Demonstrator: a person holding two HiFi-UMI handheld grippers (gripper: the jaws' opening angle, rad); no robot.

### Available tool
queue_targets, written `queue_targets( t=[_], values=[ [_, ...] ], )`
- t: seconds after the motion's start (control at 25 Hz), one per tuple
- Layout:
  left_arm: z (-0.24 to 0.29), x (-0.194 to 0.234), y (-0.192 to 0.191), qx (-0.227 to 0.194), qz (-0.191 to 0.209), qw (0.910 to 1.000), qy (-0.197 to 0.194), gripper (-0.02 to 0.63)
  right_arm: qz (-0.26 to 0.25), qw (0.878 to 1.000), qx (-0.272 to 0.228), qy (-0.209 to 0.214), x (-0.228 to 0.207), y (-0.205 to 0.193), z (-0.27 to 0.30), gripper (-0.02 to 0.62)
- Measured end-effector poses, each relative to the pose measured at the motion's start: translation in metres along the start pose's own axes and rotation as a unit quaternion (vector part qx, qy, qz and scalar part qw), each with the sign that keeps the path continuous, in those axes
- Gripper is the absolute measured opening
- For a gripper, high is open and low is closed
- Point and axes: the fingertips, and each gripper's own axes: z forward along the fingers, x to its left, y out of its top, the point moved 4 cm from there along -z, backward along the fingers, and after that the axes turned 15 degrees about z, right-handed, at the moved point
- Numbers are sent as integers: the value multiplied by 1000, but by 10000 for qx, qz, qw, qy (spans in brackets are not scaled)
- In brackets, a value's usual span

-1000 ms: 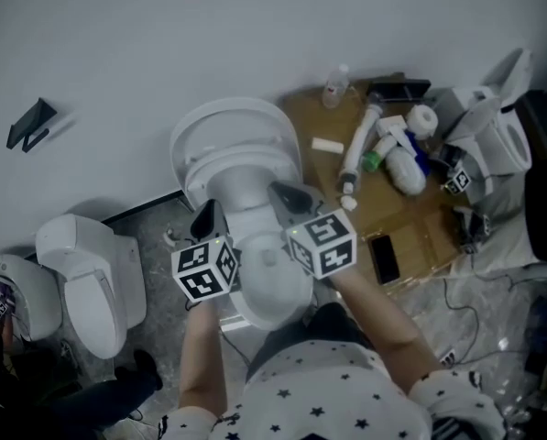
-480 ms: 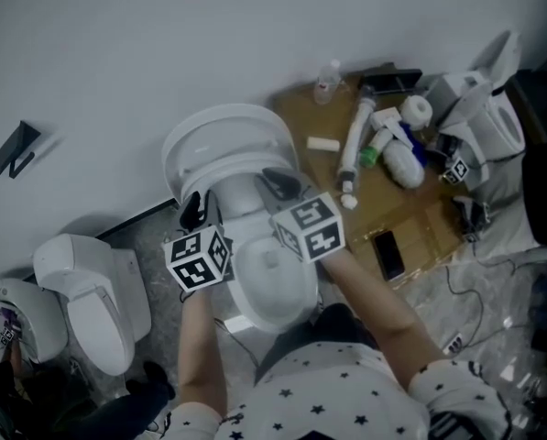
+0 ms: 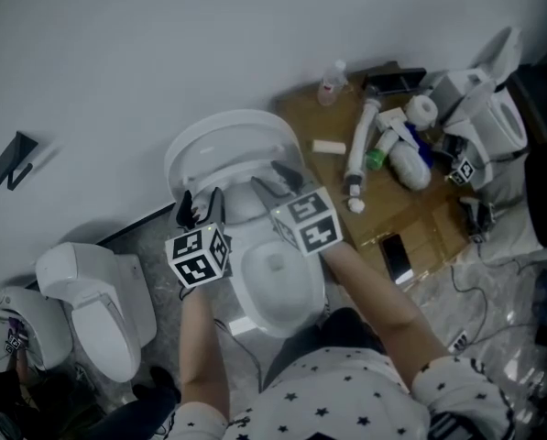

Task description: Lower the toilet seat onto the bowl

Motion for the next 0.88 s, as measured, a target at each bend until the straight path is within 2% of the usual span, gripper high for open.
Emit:
queue_targets(
  t=[0.32, 0.88],
  values=[
    [14, 8, -6, 148, -33, 9999, -69, 261, -117, 9998, 115, -57, -8, -3, 22, 213],
    [28, 12, -13, 274, -109, 9995, -62, 259, -180, 9993, 315, -68, -11, -7, 39, 213]
  ],
)
